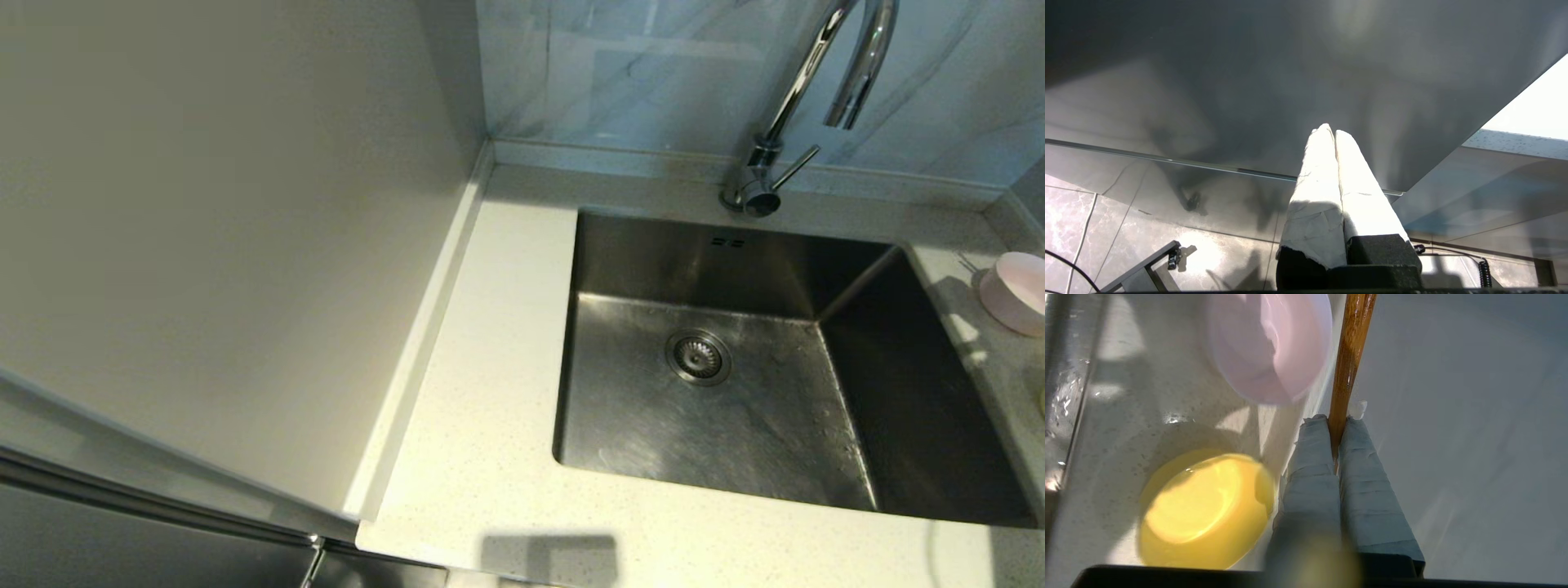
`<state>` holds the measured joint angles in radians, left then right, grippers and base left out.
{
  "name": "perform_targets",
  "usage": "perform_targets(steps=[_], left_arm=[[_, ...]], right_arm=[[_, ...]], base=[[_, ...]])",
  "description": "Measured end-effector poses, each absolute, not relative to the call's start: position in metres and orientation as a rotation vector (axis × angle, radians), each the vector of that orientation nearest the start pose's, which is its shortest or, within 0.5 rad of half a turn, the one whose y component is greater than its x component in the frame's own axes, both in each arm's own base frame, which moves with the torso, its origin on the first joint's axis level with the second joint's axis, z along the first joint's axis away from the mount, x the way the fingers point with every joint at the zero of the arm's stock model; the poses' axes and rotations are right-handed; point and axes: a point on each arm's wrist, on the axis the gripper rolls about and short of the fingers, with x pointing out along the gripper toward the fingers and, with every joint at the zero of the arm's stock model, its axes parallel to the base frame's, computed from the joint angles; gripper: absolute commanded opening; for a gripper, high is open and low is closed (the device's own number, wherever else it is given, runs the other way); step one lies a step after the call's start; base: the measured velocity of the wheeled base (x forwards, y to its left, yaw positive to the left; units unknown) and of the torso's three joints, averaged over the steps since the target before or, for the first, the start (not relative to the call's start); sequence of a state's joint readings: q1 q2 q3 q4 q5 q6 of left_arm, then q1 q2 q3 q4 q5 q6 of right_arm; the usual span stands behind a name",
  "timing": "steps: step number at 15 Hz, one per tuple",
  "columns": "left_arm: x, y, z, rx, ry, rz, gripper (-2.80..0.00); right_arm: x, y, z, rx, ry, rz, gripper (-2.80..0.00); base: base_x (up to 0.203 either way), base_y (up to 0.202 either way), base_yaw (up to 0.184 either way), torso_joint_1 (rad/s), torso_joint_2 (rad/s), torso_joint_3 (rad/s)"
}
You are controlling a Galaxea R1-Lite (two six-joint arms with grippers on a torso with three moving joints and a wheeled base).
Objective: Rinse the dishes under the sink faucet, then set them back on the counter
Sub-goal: Place the chopsticks on the bowl
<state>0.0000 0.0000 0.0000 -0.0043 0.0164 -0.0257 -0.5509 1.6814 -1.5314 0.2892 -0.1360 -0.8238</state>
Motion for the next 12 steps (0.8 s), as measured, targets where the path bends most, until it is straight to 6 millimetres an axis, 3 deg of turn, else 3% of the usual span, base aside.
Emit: perform_targets(steps=[4,12], left_arm=[[-0.023,0.000,0.076,-0.026,-0.004,0.017,-2.80],[-0.023,0.000,0.076,-0.026,-0.004,0.016,-2.80]], right_arm=[[0.272,-0.163,0.290,-0.531,0.762,-0.563,-2.80],[0.289,-0.173,0.267,-0.515,0.826,-0.545,-2.80]], base=[[0.000,0.000,0.000,0.000,0.00,0.000],[0.000,0.000,0.000,0.000,0.00,0.000]])
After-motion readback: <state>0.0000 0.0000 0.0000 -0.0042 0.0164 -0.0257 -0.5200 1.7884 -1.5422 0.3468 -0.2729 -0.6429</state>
